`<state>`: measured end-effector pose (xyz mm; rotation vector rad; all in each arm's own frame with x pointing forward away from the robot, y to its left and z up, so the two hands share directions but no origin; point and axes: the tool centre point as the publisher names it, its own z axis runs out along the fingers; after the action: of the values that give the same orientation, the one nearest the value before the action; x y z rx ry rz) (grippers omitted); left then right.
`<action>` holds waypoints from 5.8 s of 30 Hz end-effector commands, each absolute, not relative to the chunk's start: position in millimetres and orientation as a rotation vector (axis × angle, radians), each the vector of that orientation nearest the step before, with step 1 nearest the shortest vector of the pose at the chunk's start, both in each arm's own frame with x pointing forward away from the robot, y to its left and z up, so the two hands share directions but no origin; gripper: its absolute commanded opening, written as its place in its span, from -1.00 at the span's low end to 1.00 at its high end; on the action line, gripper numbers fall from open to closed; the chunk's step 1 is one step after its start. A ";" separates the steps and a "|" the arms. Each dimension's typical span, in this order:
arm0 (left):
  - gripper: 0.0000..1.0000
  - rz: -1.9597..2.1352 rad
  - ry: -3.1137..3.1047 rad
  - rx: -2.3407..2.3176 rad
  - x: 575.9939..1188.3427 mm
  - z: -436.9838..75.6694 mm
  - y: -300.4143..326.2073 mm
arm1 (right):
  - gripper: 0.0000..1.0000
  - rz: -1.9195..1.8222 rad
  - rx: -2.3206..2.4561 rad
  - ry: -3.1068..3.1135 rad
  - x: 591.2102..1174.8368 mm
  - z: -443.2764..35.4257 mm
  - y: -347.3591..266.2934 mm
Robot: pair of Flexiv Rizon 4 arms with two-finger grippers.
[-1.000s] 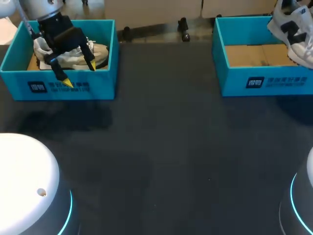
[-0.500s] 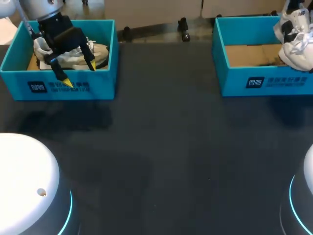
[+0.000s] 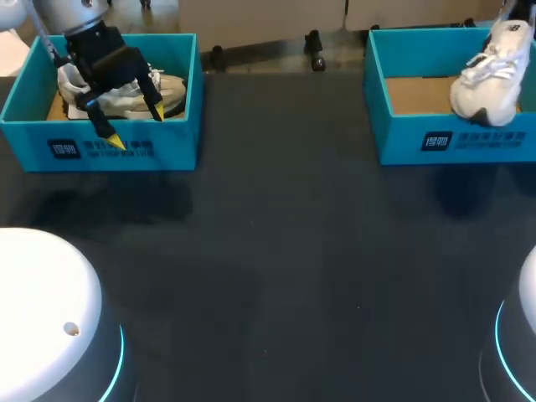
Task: Take the shoe out of the shoebox, open the shoe tongue, remove and reinsert the insole, then place the shoe into the shoebox
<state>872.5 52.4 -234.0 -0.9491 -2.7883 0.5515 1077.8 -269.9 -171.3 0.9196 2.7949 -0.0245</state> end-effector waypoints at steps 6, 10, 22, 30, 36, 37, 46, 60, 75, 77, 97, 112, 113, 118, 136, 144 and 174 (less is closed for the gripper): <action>1.00 0.549 -2.788 -0.949 872.2 -233.3 52.9 | -1.00 0.114 1.414 2.700 1093.0 -159.8 -267.2; 1.00 0.549 -2.788 -0.949 872.2 -233.3 52.9 | -1.00 0.114 1.414 2.700 1093.0 -159.8 -267.2; 1.00 0.549 -2.788 -0.949 872.2 -233.3 52.9 | -1.00 0.043 1.950 2.251 1081.5 -171.6 -294.8; 1.00 0.549 -2.788 -0.949 872.2 -233.3 52.9 | -1.00 0.027 2.186 1.989 1068.4 -181.6 -302.8; 1.00 0.549 -2.788 -0.949 872.2 -233.3 52.9 | -1.00 -0.018 2.222 1.948 1064.2 -184.8 -301.5; 1.00 0.549 -2.788 -0.949 872.2 -233.3 52.9 | -1.00 -0.018 2.222 1.948 1064.2 -184.8 -301.5; 1.00 0.549 -2.788 -0.949 872.2 -233.3 52.9 | -1.00 -0.018 2.222 1.948 1064.2 -184.8 -301.5; 1.00 0.549 -2.788 -0.949 872.2 -233.3 52.9 | -1.00 -0.042 2.179 1.948 1060.8 -232.2 -314.6; 1.00 0.549 -2.788 -0.949 872.2 -233.3 52.9 | -1.00 -0.062 2.167 1.976 1063.5 -250.0 -319.4; 1.00 0.549 -2.788 -0.949 872.2 -233.3 52.9 | -1.00 -0.068 2.169 1.978 1064.6 -251.2 -324.2; 1.00 0.549 -2.788 -0.949 872.2 -233.3 52.9 | -1.00 -0.081 2.196 1.953 1060.0 -256.7 -337.7; 1.00 0.549 -2.788 -0.949 872.2 -233.3 52.9 | -1.00 -0.091 2.196 1.910 1080.4 -275.3 -347.6; 1.00 0.549 -2.788 -0.949 872.2 -233.3 52.9 | -1.00 -0.100 2.204 1.901 1081.8 -276.9 -351.0; 1.00 0.549 -2.788 -0.949 872.2 -233.3 52.9 | -1.00 -0.128 2.225 1.880 1081.2 -284.4 -358.4; 1.00 0.549 -2.788 -0.949 872.2 -233.3 52.9 | -1.00 -0.117 2.243 1.861 1026.2 -303.1 -359.6; 1.00 0.549 -2.788 -0.949 872.2 -233.3 52.9 | -1.00 -0.098 2.236 1.895 1026.5 -313.5 -354.9; 1.00 0.549 -2.788 -0.949 872.2 -233.3 52.9 | -1.00 -0.111 2.162 1.962 1043.0 -353.3 -343.6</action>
<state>872.5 52.3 -234.0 -0.9493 -2.7882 0.5515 1039.6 -345.6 -351.7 2.1635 1.9609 -0.1070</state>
